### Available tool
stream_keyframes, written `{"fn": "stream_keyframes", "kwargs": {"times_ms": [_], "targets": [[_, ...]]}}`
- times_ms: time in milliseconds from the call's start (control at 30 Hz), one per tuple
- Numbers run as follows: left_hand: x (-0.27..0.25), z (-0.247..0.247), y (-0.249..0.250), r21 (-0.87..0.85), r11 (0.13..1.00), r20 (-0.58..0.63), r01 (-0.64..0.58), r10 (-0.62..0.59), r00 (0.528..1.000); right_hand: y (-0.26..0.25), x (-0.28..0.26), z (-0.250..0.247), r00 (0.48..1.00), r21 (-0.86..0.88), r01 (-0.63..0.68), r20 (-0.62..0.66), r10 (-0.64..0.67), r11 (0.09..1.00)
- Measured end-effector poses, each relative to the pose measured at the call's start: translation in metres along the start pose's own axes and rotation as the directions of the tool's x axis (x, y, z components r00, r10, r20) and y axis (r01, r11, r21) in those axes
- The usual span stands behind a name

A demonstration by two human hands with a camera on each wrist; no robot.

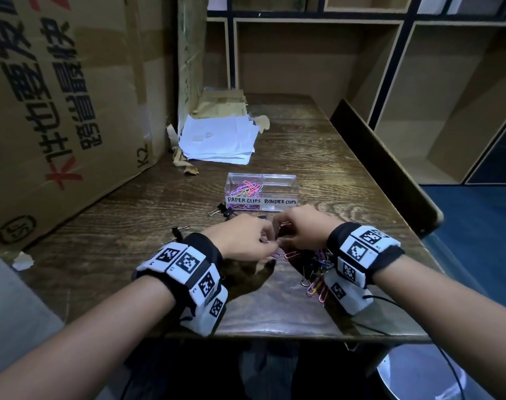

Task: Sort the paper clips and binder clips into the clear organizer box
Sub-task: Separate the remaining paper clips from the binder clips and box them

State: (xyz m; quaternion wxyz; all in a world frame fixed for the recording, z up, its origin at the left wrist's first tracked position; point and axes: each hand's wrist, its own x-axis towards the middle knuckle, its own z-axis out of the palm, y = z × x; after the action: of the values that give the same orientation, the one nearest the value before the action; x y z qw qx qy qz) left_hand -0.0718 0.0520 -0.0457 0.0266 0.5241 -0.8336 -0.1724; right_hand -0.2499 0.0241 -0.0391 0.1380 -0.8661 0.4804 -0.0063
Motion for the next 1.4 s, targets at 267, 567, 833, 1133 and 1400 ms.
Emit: {"fn": "stream_keyframes", "kwargs": {"times_ms": [267,567,833,1133,1400], "targets": [[0.008,0.008,-0.003,0.116,0.989,0.060,-0.089,0.083,0.995,0.001,0.009,0.006,0.999,-0.041,-0.021,0.042,0.023,0.999],[0.007,-0.018,-0.014,-0.519,0.852,-0.070,0.060,-0.113,0.991,0.008,0.024,-0.007,0.986,0.644,-0.066,-0.077,0.150,0.763],[0.042,-0.043,-0.046,-0.849,0.516,-0.148,0.112,-0.438,0.887,-0.006,0.061,-0.032,0.970,0.870,-0.085,-0.039,0.239,0.486],[0.064,-0.069,-0.058,-0.530,0.802,-0.157,0.276,-0.413,0.897,-0.030,0.111,-0.056,0.985,0.296,-0.140,-0.058,0.164,0.945],[0.046,-0.073,-0.016,-0.121,0.964,-0.405,0.237,-0.266,0.875,-0.001,0.075,-0.058,0.956,0.352,-0.010,-0.270,0.111,0.936]]}}
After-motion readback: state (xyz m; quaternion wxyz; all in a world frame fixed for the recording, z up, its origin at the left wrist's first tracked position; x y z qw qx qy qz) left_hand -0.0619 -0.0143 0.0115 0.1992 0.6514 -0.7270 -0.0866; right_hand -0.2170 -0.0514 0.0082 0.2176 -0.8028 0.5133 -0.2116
